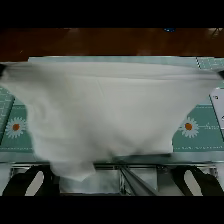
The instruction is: Fold the shirts.
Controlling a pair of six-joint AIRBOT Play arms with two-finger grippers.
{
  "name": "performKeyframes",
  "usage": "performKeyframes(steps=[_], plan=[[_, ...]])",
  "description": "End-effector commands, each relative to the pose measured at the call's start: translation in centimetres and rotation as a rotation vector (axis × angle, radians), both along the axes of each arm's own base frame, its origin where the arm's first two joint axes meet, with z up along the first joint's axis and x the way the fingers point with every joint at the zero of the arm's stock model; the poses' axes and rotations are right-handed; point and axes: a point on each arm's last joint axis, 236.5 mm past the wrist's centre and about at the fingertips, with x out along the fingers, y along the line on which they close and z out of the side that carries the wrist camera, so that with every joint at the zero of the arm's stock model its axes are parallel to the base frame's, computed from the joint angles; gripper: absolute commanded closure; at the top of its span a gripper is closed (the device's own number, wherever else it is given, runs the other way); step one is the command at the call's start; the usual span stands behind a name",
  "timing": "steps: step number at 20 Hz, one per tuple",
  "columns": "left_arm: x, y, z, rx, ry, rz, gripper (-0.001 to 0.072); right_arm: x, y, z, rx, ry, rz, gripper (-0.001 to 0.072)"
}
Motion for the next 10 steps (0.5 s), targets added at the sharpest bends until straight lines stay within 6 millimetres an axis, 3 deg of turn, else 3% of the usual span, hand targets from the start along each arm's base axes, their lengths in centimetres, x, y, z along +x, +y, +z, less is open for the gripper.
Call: performKeyframes(steps=[1,3,6,8,10], plan=[[7.2,-0.1,-7.8,-0.14,0.08,0.033,0.0683,7.5,1.0,-7.5,0.071,0.093,0.036,0.0692],[11.0,-0.2,-11.2,-0.212,0.132,0.049,0.0683,12.0,1.7,-12.1,0.092,0.14,0.032,0.0692],[16.1,-1.2,-14.8,-0.334,0.179,0.067,0.0683,18.1,1.2,-17.6,0.156,0.214,-0.02,0.0692],[18.2,-1.6,-16.9,-0.339,0.21,0.06,0.0683,21.3,1.0,-20.3,0.181,0.265,-0.028,0.0693],[19.5,-2.2,-18.7,-0.34,0.242,0.046,0.0684,23.1,1.2,-22.6,0.212,0.329,-0.027,0.0693]])
